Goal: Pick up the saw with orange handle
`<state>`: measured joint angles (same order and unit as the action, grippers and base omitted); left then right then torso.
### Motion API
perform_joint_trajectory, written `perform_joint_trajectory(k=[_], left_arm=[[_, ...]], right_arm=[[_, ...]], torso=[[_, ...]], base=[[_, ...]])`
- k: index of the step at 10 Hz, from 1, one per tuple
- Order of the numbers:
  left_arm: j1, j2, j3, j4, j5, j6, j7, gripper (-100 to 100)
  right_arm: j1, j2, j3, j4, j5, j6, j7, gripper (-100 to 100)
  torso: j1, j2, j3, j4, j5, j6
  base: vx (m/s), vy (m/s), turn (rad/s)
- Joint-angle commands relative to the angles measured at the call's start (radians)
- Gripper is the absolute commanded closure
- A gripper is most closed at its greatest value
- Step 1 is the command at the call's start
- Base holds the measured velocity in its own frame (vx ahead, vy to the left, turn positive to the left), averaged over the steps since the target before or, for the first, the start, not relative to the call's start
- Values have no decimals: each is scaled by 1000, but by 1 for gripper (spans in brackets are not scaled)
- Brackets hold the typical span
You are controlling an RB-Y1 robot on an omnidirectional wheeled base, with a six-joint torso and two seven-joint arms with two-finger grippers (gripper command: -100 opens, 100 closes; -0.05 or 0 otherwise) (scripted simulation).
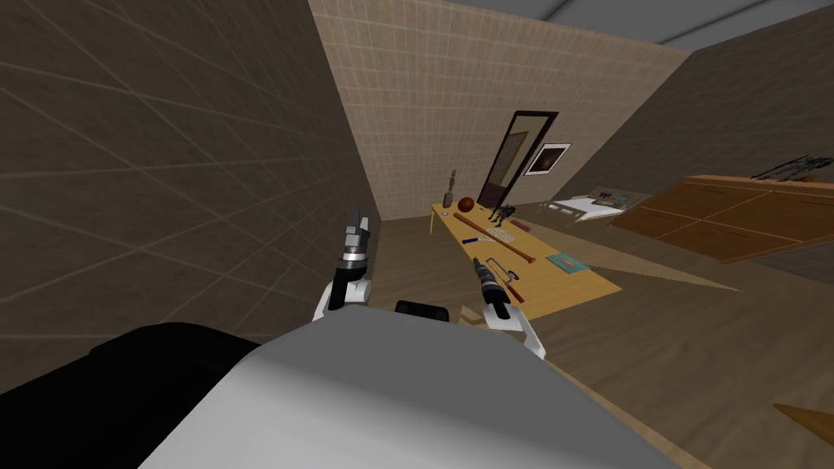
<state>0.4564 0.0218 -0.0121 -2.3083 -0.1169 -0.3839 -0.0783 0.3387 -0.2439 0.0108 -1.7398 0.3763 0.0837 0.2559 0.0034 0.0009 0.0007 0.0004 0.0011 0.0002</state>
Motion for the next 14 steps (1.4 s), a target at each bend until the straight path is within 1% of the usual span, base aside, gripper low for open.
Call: perform_joint_trajectory(k=[1, 2, 3, 4, 5, 6, 7, 8, 9, 10, 11, 12, 13, 14], left_arm=[[0, 0, 0, 0, 0, 0, 0, 0], [0, 0, 0, 0, 0, 0, 0, 0], [0, 0, 0, 0, 0, 0, 0, 0], [0, 0, 0, 0, 0, 0, 0, 0], [0, 0, 0, 0, 0, 0, 0, 0], [0, 0, 0, 0, 0, 0, 0, 0], [0, 0, 0, 0, 0, 0, 0, 0], [0, 0, 0, 0, 0, 0, 0, 0], [0, 0, 0, 0, 0, 0, 0, 0], [0, 0, 0, 0, 0, 0, 0, 0], [0, 0, 0, 0, 0, 0, 0, 0], [0, 0, 0, 0, 0, 0, 0, 0], [0, 0, 0, 0, 0, 0, 0, 0], [0, 0, 0, 0, 0, 0, 0, 0]], right_arm=[[-16, -20, 2, 43, 42, 50, 20, -100], [-33, -31, 3, 75, 69, 81, 42, -100], [-33, -31, 3, 90, 81, 97, 42, -100], [-33, -31, 3, 90, 81, 97, 42, -100], [-49, -43, 4, 123, 120, 138, 65, -100], [-49, -43, 4, 139, 120, 138, 65, -100], [-65, -55, 6, 186, 158, 178, 88, -100], [-65, -55, 6, 189, 158, 179, 88, -100], [-81, -67, 9, 222, 196, 220, 113, -100], [-81, -67, 9, 240, 196, 220, 113, -100], [-97, -79, 12, 265, 233, 261, 138, -100], [-97, -79, 12, 292, 233, 261, 138, -100], [-112, -91, 16, 342, 269, 301, 164, -100], [-112, -91, 16, 345, 269, 302, 164, -100]], torso=[[0, 0, 0, 0, 0, 0], [-1, -1, 0, 0, 0, 0], [1, 0, 0, 0, 0, 0], [1, 0, 0, 0, 0, 0], [-1, -1, 0, 0, 0, 0], [-1, -2, -1, 0, 0, 0], [-2, -2, -1, 0, 0, 0], [-1, -2, -1, 0, 0, 0], [-2, -2, -1, 0, 0, 0], [-1, -2, -1, 0, 0, 0], [-1, -2, -1, 0, 0, 0], [-1, -3, -2, -1, 0, 0], [-2, -3, -2, -1, 0, 0], [-2, -3, -2, -1, 0, 0]], base=[[-2, 50, 61], [-6, 76, 72], [-5, 71, 21], [3, 33, -10], [19, 39, 50], [13, 36, 34], [14, 42, 67], [14, 36, 22], [23, 45, 49], [19, 39, 28], [27, 41, 61], [27, 31, 31], [38, 32, 56], [32, 22, 32]])
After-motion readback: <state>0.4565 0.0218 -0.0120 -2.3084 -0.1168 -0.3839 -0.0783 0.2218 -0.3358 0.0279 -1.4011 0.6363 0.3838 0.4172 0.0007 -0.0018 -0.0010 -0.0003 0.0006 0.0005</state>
